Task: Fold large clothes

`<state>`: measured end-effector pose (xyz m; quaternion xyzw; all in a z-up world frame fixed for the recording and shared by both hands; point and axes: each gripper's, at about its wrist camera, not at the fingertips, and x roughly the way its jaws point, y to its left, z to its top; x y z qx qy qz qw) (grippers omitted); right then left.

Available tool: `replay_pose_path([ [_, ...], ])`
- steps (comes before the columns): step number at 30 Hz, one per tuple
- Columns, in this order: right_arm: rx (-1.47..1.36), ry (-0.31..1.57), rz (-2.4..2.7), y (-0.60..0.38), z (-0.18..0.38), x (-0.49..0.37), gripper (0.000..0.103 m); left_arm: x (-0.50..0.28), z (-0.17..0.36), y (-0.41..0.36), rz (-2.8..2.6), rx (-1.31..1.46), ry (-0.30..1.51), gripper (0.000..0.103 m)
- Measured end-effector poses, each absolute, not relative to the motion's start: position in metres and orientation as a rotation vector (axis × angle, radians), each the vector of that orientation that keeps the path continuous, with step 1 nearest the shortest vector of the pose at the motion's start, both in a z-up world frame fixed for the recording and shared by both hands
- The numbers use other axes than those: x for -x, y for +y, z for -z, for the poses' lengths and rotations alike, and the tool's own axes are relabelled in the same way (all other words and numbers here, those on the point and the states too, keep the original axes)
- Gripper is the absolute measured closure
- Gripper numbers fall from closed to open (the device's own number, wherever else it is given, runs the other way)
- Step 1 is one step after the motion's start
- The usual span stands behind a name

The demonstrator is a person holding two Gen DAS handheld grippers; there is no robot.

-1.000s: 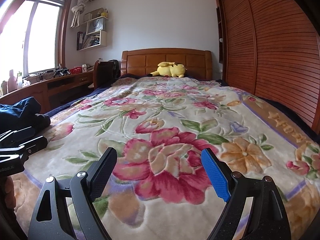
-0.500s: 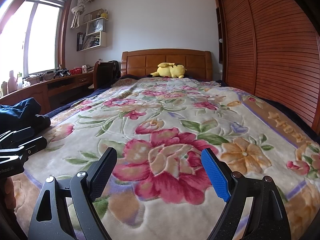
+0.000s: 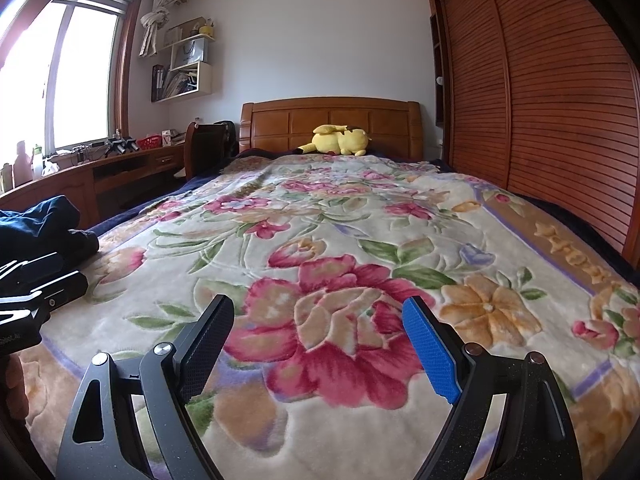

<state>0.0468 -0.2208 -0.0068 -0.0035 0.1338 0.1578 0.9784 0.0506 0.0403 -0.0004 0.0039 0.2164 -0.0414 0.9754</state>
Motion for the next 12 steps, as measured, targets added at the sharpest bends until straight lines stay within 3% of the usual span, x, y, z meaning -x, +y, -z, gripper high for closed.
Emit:
replay_pose_path([
  [12,0.015,0.263,-0.317,-0.2209,0.0077,-0.0477,0.016,-0.0505,0.0007,0.0402,0.084,-0.007,0.436,0.021],
])
